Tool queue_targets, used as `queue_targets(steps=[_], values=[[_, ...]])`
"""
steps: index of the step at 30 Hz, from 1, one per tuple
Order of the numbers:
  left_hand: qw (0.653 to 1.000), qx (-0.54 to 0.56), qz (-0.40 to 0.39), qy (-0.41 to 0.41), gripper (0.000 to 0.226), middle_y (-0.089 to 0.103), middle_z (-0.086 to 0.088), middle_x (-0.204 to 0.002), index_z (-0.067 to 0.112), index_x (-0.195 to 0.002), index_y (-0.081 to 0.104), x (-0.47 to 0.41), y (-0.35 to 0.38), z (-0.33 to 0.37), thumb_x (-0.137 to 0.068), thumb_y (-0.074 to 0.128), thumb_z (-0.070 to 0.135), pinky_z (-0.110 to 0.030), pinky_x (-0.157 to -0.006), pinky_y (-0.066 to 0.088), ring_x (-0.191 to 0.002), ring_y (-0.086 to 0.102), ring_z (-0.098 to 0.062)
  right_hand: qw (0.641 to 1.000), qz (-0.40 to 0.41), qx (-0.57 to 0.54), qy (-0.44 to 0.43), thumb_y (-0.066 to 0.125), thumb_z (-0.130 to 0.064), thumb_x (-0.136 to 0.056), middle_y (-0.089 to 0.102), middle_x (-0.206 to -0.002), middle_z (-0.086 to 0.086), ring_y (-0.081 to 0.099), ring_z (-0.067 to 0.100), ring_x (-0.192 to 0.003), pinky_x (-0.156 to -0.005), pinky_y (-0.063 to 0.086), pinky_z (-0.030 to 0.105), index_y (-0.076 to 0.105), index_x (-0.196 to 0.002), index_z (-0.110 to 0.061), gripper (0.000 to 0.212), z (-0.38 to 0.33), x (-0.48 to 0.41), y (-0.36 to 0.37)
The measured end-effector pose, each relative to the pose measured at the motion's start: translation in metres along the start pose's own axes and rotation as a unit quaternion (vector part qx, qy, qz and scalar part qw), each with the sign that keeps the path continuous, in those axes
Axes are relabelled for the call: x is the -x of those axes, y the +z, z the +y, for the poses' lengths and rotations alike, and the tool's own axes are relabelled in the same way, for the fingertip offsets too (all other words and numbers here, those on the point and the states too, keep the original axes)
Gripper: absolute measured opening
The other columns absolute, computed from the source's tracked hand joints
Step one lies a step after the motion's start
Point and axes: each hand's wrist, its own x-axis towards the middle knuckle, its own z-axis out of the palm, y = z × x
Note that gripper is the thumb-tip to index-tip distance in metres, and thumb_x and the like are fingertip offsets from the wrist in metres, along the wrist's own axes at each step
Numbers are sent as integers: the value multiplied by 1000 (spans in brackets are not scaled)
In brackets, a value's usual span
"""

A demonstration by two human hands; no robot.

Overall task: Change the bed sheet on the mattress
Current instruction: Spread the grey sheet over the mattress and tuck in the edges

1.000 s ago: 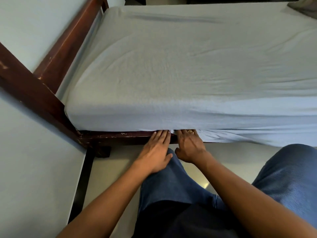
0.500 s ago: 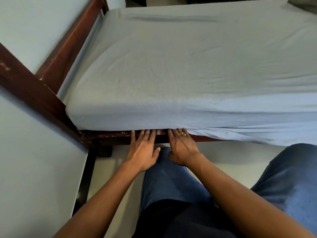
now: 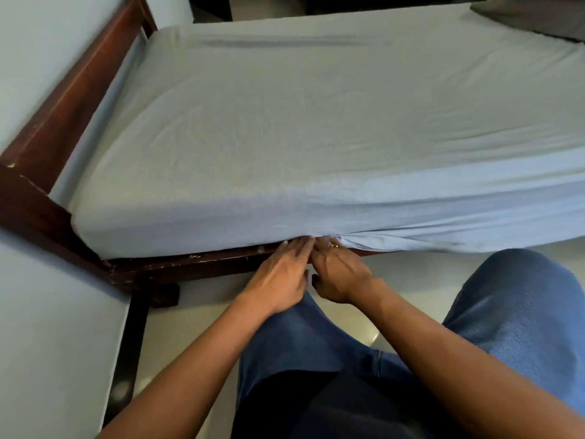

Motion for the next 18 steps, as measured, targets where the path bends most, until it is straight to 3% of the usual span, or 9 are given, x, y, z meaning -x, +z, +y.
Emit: queue_targets(steps=[4, 7, 10, 12, 15, 18], values=[[996, -74, -49, -2, 78, 9, -13, -168, 8, -161, 9, -9, 15, 4, -99, 52, 25, -36, -127, 6, -156, 7, -25, 996, -22, 9, 90, 46, -41, -90, 15, -167, 20, 13, 32, -156, -127, 11, 45, 15, -159, 0, 87, 27, 27, 1], [995, -81, -46, 33, 68, 8, -12, -168, 7, -161, 11, -11, 20, 21, -104, 42, 28, -35, -127, 4, -156, 5, -22, 992, -38, 58, 103, 57, -34, -84, 31, -157, 20, 27, 36, -147, -125, 14, 48, 21, -155, -1, 86, 53, 13, 5], [997, -58, -46, 37, 69, 9, -11, -168, 6, -160, 12, -28, 22, 36, -102, 44, 24, -34, -127, 4, -156, 6, -21, 993, -47, 31, 105, 61, -32, -87, 44, -149, 15, 40, 31, -140, -122, 17, 45, 34, -148, -10, 71, 60, -2, 1], [997, -58, -56, 21, 73, 12, -13, -168, 5, -160, 12, -43, 25, 39, -99, 49, 22, -33, -127, 4, -156, 9, -23, 994, -36, 0, 99, 63, -30, -87, 44, -151, 13, 39, 28, -143, -124, 15, 44, 34, -150, -11, 72, 62, -5, 0], [996, -68, -59, 4, 83, 17, -13, -166, 6, -160, 14, -56, 30, 43, -92, 59, 26, -36, -127, 5, -155, 11, -24, 996, -5, -24, 90, 61, -32, -89, 33, -161, 16, 26, 30, -151, -127, 12, 43, 22, -158, -6, 83, 58, 14, -2], [994, -81, -73, -18, 88, 17, -12, -166, 9, -161, 10, -64, 32, 52, -92, 60, 32, -40, -127, 9, -154, 14, -27, 994, -4, -28, 102, 50, -36, -95, 7, -169, 17, 6, 29, -158, -128, 7, 43, 4, -161, -2, 87, 55, 49, 0]])
